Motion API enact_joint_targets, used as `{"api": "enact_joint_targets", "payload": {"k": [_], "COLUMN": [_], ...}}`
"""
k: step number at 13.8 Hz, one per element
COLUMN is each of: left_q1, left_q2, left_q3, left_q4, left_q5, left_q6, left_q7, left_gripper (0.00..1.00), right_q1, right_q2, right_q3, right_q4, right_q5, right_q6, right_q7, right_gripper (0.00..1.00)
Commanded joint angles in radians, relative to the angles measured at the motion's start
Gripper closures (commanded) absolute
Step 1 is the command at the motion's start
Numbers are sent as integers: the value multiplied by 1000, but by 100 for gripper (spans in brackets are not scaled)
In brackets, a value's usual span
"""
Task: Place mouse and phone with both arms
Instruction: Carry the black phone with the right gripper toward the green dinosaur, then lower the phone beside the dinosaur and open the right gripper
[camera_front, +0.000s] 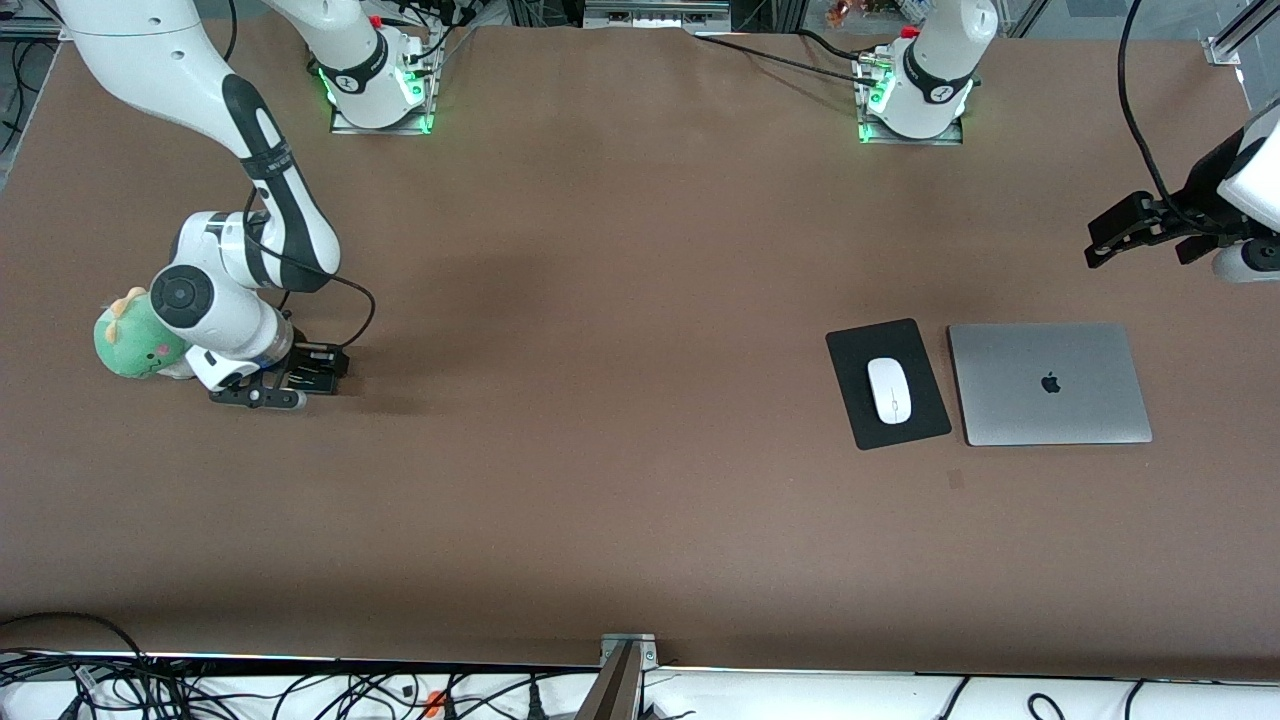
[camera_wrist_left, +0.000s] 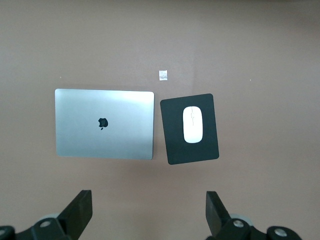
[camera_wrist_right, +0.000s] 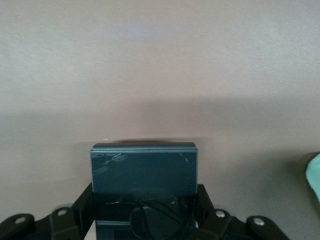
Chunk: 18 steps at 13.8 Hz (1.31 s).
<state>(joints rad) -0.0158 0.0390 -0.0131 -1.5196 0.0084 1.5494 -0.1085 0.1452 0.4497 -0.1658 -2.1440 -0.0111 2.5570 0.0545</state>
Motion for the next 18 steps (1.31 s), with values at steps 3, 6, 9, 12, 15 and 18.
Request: {"api": "enact_joint_targets", "payload": {"k": [3, 6, 9, 12, 15, 18], "left_q1": [8, 8, 8, 8, 7, 8], "left_q2": [29, 32, 32, 32, 32, 32], "left_q3": [-4, -2, -2, -2, -4, -4], "left_q4": [26, 26, 26, 26, 26, 26], "left_q5": [4, 5, 5, 7, 7, 5], "left_q6": [0, 1, 1, 0, 0, 0], "left_q7": [18, 21, 21, 23, 26, 27], "left_gripper": [0, 0, 0, 0, 0, 0], "right_q1": [-64, -65, -72, -73, -73, -72], "right_q2": [-59, -54, -51, -57, -89, -114], "right_q3": [19, 19, 19, 19, 23, 23], "right_q4": [-117, -126, -126, -120, -62, 54], "right_q5": [100, 109, 109, 109, 109, 112], "right_q6": [103, 124, 123, 114, -1, -187], "right_q7": [-76, -107, -137, -139, -136, -131], "right_gripper": [63, 61, 2, 0, 0, 0]}}
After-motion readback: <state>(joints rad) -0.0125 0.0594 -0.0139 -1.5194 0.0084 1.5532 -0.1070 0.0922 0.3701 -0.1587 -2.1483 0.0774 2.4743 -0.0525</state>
